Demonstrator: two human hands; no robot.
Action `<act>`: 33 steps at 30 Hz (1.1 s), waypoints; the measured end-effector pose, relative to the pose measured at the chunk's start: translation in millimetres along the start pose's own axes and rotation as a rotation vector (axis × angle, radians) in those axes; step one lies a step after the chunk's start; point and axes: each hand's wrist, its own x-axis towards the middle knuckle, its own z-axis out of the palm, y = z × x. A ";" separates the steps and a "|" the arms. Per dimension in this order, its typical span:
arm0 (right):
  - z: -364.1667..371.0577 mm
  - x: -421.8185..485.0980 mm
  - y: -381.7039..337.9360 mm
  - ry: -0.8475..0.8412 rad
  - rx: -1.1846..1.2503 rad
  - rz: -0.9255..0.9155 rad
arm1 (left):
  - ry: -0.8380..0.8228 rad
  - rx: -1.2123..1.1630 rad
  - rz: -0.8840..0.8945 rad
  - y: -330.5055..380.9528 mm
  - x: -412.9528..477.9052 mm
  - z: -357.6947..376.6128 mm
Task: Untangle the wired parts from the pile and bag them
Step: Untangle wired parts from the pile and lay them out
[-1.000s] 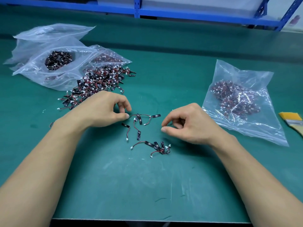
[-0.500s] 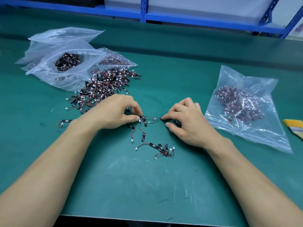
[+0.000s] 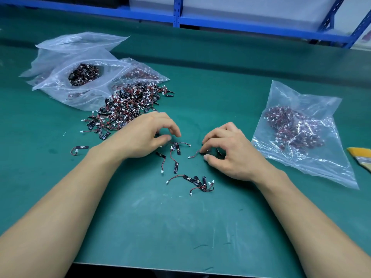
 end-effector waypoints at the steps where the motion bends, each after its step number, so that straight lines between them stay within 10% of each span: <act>1: 0.1 -0.4 0.1 -0.013 -0.005 -0.003 | -0.007 -0.007 0.005 0.9 0.2 0.4; 33: -25.4 -7.3 10.6 0.108 0.119 0.119 | -0.054 -0.026 0.069 14.5 3.1 8.4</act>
